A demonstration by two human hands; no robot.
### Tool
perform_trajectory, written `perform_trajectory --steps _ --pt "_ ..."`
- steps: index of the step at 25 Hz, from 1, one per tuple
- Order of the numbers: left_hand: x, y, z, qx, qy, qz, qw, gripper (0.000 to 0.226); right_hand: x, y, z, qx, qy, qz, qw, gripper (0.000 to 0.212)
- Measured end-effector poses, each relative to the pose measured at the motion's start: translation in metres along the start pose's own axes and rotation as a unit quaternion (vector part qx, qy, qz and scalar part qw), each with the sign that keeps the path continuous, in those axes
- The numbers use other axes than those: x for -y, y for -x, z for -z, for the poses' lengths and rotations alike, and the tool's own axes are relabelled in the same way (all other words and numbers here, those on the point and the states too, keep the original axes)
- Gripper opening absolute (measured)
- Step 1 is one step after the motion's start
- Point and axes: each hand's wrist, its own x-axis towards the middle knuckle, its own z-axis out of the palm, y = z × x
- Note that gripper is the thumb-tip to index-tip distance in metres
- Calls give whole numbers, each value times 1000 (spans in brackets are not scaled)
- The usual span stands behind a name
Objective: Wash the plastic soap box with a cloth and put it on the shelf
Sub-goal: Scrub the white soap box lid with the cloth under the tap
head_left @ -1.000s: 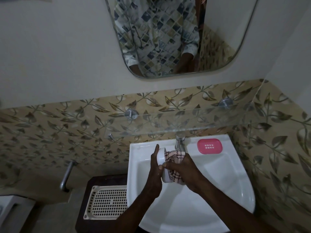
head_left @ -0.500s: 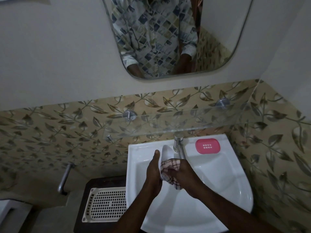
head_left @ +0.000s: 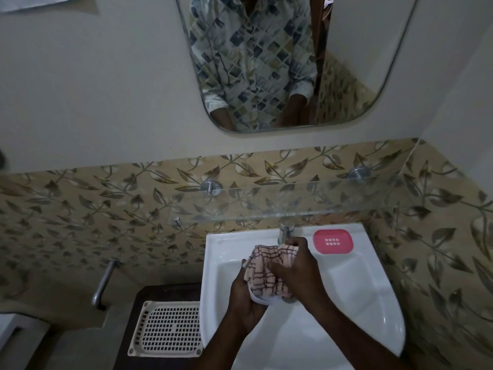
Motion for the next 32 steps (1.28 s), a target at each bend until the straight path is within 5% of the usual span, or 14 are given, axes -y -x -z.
perform_trajectory --steps 2,4,6,8,10,14,16,18,22,24,28,32 --pt "1 7 6 65 16 76 995 61 -11 6 -12 -69 298 130 943 56" --pt "-1 14 6 95 42 88 991 61 -9 4 -13 -98 388 286 871 41" --pt "-8 17 8 118 87 121 982 55 -15 -2 2 38 352 444 823 23" --pt "-19 22 7 114 89 149 978 52 -17 -10 29 209 394 446 776 57" --pt "-31 23 5 109 64 173 977 54 -20 -15 42 268 484 416 722 82" --pt "-41 20 3 74 -1 185 980 56 -37 2 17 240 364 485 758 60" --pt "-43 22 1 74 -18 213 974 51 -32 -4 26 273 374 519 718 62" --pt "-43 23 -2 71 -29 220 973 37 -32 -18 34 222 442 541 680 60" --pt "-51 21 -12 57 -51 210 975 28 -45 -6 5 165 389 477 771 52" --pt "-55 22 -8 55 -64 224 971 41 -50 -1 4 202 344 536 744 51" --pt "-54 26 -9 54 -99 216 970 26 -41 -32 36 174 465 594 634 56" --pt "-58 24 -14 37 -141 216 965 39 -59 -14 22 167 450 561 674 41"
